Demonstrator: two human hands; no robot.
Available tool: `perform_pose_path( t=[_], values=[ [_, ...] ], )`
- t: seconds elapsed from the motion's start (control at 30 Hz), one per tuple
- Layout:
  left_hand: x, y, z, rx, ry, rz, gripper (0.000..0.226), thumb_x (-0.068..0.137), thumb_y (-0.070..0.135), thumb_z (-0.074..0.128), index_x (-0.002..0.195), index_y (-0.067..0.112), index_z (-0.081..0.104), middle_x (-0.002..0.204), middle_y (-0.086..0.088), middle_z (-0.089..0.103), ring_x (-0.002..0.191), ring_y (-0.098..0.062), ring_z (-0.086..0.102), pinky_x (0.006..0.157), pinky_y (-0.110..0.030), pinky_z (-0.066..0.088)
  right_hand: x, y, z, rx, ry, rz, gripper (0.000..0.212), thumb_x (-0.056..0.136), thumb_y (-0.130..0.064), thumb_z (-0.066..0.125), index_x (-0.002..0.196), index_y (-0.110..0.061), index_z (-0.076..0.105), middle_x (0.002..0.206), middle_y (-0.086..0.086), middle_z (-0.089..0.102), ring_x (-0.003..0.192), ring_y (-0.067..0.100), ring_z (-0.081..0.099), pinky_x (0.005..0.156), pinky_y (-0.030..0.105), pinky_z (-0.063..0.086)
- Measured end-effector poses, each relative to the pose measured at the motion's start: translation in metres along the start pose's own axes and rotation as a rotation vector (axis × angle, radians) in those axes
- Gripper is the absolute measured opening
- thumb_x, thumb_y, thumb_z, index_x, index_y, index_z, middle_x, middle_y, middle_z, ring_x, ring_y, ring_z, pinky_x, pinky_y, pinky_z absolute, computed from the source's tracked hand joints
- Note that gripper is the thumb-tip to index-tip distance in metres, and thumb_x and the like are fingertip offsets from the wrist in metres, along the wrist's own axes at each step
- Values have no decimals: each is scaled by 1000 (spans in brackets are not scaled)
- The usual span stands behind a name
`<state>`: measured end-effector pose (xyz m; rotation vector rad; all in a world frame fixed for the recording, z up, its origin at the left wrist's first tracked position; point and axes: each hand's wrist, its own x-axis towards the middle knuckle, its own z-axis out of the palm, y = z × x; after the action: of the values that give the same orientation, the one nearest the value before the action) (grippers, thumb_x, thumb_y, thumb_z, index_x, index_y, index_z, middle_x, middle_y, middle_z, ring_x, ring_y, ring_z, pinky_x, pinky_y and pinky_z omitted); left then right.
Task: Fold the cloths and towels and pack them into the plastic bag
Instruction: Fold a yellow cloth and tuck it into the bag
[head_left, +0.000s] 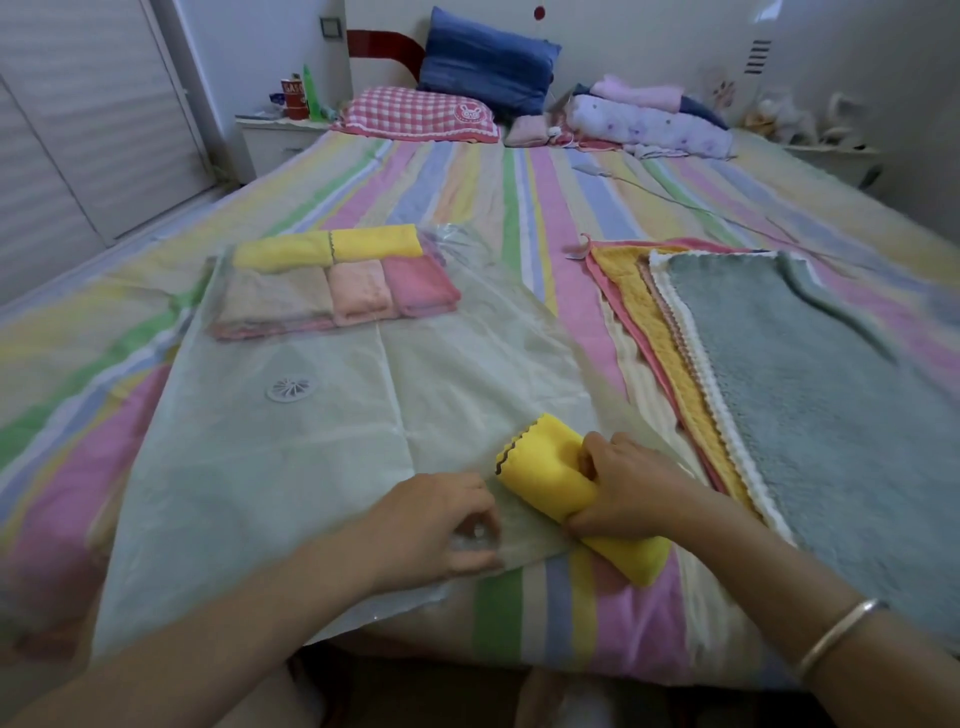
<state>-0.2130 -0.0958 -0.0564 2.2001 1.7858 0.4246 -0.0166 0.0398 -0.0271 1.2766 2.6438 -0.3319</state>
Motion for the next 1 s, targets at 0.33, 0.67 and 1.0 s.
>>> perform_pose_path(
  t=[0.33, 0.67, 1.0],
  values=[
    [-3, 5, -19, -191, 129, -282, 24, 81, 20, 51, 67, 11, 67, 78, -4, 71, 70, -6, 58, 62, -29, 43, -59, -27, -6, -73, 479, -677, 50, 59, -48, 71, 97, -25, 49, 105, -2, 51, 81, 18, 49, 64, 32, 40],
    [-13, 21, -48, -791, 430, -336, 14, 87, 24, 70, 84, 14, 79, 79, -4, 75, 77, -18, 70, 66, -26, 54, -41, -24, 7, -139, 129, -384, 49, 70, -55, 64, 103, -25, 44, 101, -2, 47, 83, 20, 49, 64, 32, 35],
    [-3, 45, -101, -984, 492, -262, 31, 74, 32, 72, 84, 2, 76, 79, -24, 70, 67, -20, 52, 58, -20, 43, 50, -83, -52, 566, 37, 14, 35, 96, -29, 56, 122, -7, 54, 92, 4, 50, 101, 16, 49, 58, 20, 34]
  ],
)
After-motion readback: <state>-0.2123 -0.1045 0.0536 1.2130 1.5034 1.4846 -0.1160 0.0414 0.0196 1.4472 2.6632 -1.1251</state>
